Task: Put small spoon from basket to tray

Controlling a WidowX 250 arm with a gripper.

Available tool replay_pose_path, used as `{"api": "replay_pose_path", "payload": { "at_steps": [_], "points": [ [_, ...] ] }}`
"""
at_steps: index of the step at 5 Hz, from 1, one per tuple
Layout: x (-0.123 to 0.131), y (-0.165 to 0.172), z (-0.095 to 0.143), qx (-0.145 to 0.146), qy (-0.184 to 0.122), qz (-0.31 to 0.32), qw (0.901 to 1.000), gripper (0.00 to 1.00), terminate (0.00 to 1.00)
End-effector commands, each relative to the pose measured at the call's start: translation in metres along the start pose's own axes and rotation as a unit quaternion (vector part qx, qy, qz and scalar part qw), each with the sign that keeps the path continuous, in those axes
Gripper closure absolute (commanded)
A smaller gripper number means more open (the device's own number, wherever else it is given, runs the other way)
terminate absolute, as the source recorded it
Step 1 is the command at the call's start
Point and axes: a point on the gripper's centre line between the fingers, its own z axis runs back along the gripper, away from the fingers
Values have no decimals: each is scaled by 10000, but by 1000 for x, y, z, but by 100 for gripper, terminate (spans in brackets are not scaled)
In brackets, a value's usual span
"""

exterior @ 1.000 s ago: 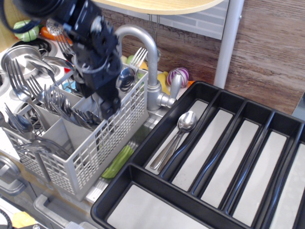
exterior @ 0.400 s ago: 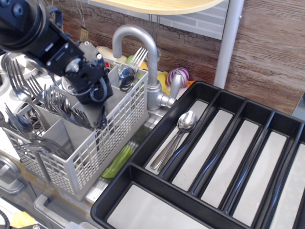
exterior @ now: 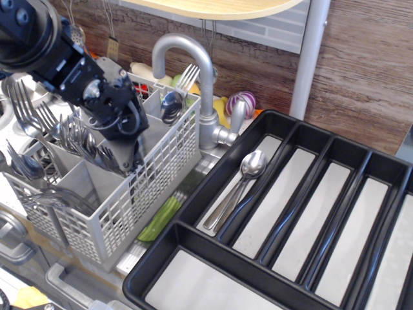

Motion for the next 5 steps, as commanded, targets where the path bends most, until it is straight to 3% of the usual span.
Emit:
{"api": "replay_pose_path", "payload": {
  "at_steps": [1,2,5],
  "points": [
    [3,12,-5,1,-126,65,9999,0,0],
    [0,9,-9,97,-145,266,9995,100,0],
    [-1,4,-12,-7,-8,744,9972,100,0]
  ]
}}
